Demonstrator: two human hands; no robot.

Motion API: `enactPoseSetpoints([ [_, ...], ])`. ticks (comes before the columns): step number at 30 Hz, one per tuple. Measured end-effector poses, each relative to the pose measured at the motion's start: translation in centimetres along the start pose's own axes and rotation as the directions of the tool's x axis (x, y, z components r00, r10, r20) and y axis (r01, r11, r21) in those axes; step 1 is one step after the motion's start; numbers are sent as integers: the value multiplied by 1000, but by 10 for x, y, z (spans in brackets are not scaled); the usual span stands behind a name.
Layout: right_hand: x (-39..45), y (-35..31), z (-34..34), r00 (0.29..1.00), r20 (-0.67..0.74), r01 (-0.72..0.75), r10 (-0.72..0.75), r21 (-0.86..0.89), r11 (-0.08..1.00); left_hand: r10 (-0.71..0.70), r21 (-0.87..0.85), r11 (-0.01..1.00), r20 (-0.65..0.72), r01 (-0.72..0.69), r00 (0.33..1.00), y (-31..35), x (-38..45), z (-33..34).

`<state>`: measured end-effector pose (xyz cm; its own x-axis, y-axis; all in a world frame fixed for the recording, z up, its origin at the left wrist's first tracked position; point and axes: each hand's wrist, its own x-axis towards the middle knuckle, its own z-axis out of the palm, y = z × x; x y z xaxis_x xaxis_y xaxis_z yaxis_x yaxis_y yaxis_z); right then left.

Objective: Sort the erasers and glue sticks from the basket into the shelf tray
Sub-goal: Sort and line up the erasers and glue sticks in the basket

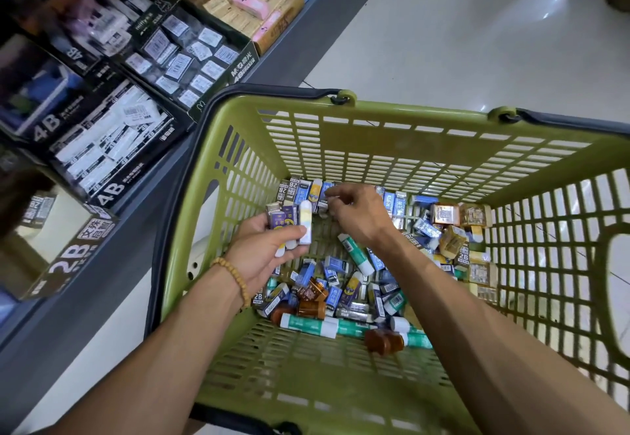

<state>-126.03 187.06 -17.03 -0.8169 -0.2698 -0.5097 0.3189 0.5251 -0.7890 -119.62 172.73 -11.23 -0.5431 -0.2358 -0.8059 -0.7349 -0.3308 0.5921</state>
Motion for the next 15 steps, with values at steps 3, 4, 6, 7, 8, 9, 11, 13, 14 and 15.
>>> enactPoseSetpoints([
  [3,-14,-9,-3,987,141,-113,72,309,944,-1,25,1000,23,1,1000,0,0,1],
  [4,-19,-11,-5,973,221,-148,72,349,925,5,36,999,38,-7,999,0,-1,2],
  [6,-25,-9,-7,951,304,-168,57,351,921,10,44,999,62,-13,998,-1,-2,4],
  [7,-25,-6,-9,952,299,-171,62,356,919,4,37,999,66,-7,998,-1,-2,5],
  [8,-24,-4,-11,961,265,-183,84,373,910,-8,19,1000,62,6,998,-1,-2,6],
  [9,-20,0,-14,971,202,-196,125,387,901,-24,-7,1000,49,24,999,-1,-1,6],
  [11,-9,10,-17,976,18,-211,217,314,926,-52,-52,997,17,52,999,0,0,7],
  [13,7,21,-17,956,-120,-245,268,175,953,-55,-80,995,5,55,998,1,1,7],
  [14,13,24,-15,950,-141,-259,280,147,955,-53,-92,994,11,53,999,1,2,6],
  [15,19,25,-12,947,-147,-263,285,148,953,-49,-84,995,22,50,999,0,3,6],
])
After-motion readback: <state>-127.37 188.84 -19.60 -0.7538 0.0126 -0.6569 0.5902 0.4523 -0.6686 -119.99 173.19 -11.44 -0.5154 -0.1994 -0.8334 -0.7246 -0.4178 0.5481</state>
